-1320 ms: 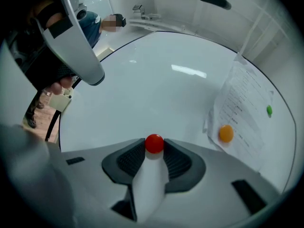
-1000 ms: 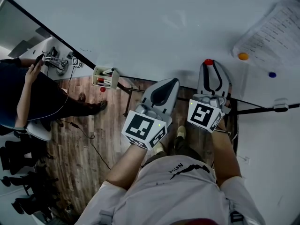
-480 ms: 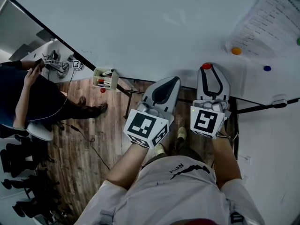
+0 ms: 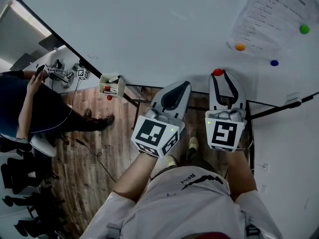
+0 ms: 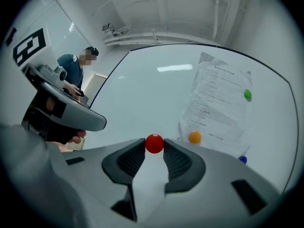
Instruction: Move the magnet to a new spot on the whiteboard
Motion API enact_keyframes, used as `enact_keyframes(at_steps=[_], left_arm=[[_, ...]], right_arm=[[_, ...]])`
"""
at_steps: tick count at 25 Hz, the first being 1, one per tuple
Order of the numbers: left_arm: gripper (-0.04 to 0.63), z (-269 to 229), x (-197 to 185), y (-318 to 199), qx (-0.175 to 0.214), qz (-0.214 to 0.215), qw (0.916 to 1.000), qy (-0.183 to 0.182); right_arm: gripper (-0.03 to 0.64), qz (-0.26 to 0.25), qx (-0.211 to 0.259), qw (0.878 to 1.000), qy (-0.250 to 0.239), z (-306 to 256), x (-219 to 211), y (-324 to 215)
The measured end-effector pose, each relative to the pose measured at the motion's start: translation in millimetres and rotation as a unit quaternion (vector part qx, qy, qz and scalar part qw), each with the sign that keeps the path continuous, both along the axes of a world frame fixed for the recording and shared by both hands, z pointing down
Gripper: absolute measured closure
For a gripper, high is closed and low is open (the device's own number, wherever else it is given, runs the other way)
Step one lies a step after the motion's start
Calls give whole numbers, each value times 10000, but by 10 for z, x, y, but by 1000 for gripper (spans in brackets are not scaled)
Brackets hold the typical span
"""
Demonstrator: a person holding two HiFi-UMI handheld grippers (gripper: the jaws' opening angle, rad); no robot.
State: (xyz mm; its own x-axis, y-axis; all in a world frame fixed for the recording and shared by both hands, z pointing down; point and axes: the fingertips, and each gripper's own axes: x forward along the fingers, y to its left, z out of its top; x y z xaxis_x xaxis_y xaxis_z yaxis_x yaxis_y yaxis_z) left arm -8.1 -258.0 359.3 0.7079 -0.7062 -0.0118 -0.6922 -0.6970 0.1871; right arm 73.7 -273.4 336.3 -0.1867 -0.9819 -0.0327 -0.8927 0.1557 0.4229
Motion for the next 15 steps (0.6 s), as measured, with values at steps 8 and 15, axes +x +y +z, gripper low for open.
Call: enact_keyframes(at_steps=[8,15], left_arm=[[584,-205,54,214,139,144,9998,13],[584,-392,44,385,233,226,9994,67]], right_arm=[[488,-35,121,9995,-293,-241,16,296],[488,-95,155,9988,-465,-417,-11,518]])
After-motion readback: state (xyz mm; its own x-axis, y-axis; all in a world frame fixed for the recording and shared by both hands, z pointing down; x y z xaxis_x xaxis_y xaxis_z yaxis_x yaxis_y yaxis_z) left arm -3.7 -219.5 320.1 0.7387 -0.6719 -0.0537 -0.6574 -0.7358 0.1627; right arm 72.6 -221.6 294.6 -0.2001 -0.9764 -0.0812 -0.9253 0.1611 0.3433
